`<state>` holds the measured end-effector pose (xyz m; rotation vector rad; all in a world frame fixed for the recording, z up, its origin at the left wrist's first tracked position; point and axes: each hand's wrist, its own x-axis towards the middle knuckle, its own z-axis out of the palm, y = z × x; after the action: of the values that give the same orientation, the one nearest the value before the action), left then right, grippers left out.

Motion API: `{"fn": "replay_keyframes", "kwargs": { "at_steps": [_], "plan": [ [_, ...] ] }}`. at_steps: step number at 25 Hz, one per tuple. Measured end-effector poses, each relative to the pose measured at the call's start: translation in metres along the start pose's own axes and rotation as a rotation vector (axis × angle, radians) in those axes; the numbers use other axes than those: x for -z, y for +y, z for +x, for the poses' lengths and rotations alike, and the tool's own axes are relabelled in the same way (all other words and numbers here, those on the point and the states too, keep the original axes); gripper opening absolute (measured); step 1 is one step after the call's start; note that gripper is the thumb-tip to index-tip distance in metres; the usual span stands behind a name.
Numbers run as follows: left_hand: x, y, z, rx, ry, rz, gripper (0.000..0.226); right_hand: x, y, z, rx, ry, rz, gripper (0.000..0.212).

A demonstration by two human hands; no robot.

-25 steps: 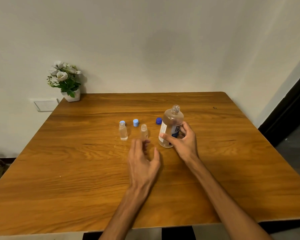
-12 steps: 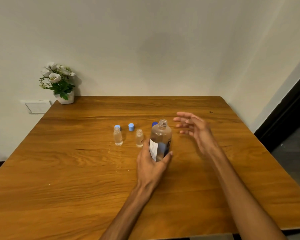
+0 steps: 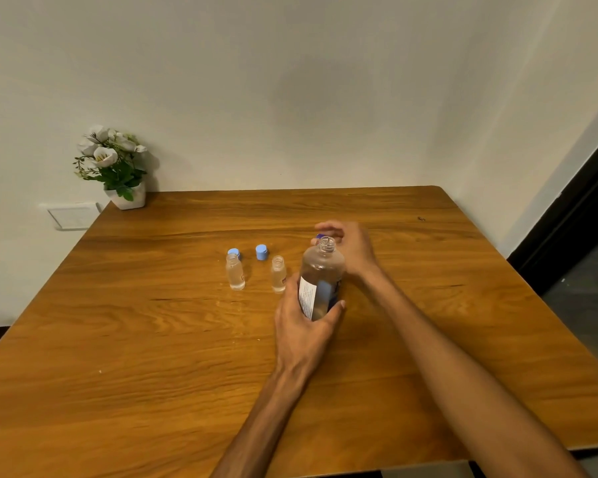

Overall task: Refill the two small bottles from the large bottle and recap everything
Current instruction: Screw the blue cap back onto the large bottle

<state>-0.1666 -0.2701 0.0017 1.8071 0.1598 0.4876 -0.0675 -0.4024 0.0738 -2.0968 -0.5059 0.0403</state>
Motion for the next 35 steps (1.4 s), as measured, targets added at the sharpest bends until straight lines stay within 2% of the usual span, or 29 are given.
{"fn": "replay_keyframes", "kwargs": {
  "at_steps": [3,5,8,14,20,24,29,31,35],
  "plan": [
    [0.001,0.0,0.001,-0.002,0.004,-0.007,0.07,0.026,-0.025,-0.01,-0.125,0.16,0.434,0.031],
    [0.001,0.001,0.001,-0.01,0.004,-0.013,0.069,0.047,-0.034,-0.023,-0.075,0.102,0.53,0.035],
    [0.003,0.003,-0.001,-0.035,0.002,-0.024,0.071,0.05,-0.054,-0.038,0.104,0.04,0.269,0.029],
    [0.009,0.009,-0.005,-0.016,-0.053,-0.045,0.078,0.056,-0.076,-0.04,0.179,-0.099,-0.267,0.036],
    [0.011,0.008,-0.005,0.013,-0.11,-0.137,0.068,0.072,-0.099,-0.034,0.315,-0.342,-0.595,0.042],
    [0.012,0.014,-0.006,0.027,-0.139,-0.138,0.066,0.075,-0.109,-0.03,0.314,-0.374,-0.685,0.04],
    [0.013,0.014,-0.005,0.053,-0.15,-0.153,0.065,0.066,-0.107,-0.028,0.302,-0.28,-0.738,0.039],
    [0.014,0.015,-0.005,0.048,-0.15,-0.167,0.064,0.067,-0.111,-0.027,0.337,-0.332,-0.793,0.038],
    [0.015,0.013,-0.005,0.06,-0.154,-0.19,0.066,0.069,-0.127,-0.018,0.575,-0.517,-1.002,0.033]
  ]
}}
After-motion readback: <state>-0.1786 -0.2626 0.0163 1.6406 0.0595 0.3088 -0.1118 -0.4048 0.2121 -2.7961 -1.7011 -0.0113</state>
